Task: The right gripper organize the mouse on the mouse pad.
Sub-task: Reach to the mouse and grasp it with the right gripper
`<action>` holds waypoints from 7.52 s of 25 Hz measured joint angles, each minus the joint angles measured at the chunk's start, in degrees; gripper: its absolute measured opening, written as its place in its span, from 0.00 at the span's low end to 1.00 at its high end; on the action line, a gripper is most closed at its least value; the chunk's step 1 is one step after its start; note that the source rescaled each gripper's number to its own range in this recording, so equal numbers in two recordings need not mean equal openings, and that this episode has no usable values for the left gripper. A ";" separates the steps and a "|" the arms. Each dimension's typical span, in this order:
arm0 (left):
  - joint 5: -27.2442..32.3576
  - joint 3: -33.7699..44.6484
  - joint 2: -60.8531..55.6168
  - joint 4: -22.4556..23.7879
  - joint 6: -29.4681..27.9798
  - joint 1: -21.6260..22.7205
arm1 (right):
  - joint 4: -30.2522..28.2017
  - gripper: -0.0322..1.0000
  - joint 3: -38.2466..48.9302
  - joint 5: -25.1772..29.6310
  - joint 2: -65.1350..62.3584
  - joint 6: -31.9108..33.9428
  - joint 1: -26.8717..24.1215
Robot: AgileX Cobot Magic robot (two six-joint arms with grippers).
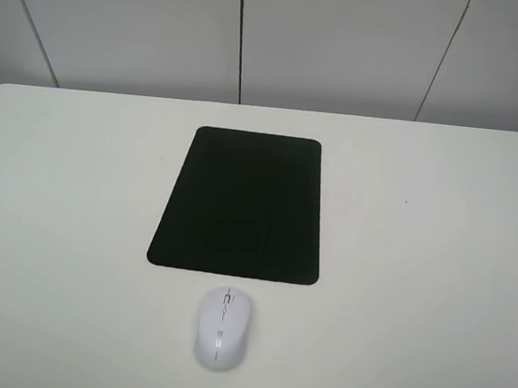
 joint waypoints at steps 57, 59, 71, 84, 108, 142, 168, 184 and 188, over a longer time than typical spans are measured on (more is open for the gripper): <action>0.00 0.00 0.00 0.00 0.00 0.00 | 0.00 0.91 0.00 0.00 0.00 0.00 0.00; 0.00 0.00 0.00 0.00 0.00 0.00 | 0.00 0.91 0.00 0.00 0.00 0.00 0.00; 0.00 0.00 0.00 0.00 0.00 0.00 | 0.00 0.91 0.00 0.00 0.00 0.00 0.00; 0.00 0.00 0.00 0.00 0.00 0.00 | 2.48 0.99 -2.00 1.68 13.43 2.21 -0.89; 0.00 0.00 0.00 0.00 0.00 0.00 | -11.83 0.99 -13.65 -6.90 69.99 46.06 41.76; 0.00 0.00 0.00 0.00 0.00 0.00 | -14.83 1.00 -35.45 -20.77 112.93 65.35 65.17; 0.00 0.00 0.00 0.00 0.00 0.00 | -16.74 1.00 -35.50 -23.34 116.83 68.78 63.89; 0.00 0.00 0.00 0.00 0.00 0.00 | -14.40 1.00 -35.50 -23.04 118.64 68.78 63.66; 0.00 0.00 0.00 0.00 0.00 0.00 | -14.11 1.00 -35.50 -23.12 119.19 68.78 63.48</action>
